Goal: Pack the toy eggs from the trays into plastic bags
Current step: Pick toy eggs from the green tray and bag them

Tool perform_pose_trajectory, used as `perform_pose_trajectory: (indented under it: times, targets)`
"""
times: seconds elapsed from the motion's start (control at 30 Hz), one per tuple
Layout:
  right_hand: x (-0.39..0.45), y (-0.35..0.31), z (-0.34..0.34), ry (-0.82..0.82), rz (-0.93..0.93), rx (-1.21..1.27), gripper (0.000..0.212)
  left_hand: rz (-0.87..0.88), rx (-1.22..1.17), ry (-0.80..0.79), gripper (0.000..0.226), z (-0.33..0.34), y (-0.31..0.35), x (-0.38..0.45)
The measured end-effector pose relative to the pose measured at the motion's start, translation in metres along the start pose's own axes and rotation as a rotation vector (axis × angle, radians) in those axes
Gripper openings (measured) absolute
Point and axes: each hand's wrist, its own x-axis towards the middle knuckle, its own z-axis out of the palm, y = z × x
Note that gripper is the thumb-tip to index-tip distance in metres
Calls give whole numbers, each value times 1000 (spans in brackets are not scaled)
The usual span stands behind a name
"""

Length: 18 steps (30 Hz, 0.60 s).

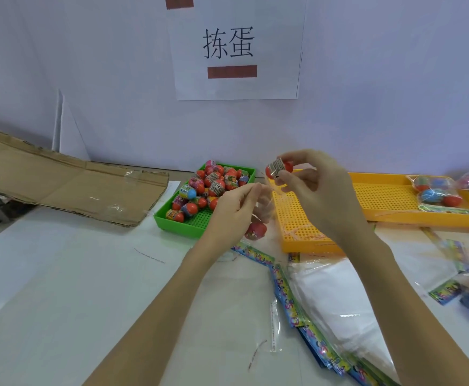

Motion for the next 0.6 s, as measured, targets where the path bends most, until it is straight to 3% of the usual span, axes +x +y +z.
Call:
perform_pose_trajectory:
  times: [0.17, 0.27, 0.4, 0.6]
  targets:
    - [1, -8, 1, 147, -170, 19, 21, -13, 10, 41, 31, 0, 1, 0]
    - [0, -12, 5, 54, -92, 125, 21, -8, 34, 73, 28, 0, 3, 0]
    - [-3, -4, 10, -16, -58, -21, 21, 5, 24, 68, 29, -1, 5, -2]
    - [-2, 6, 5, -51, -1, -24, 20, 47, 36, 35, 32, -2, 8, -2]
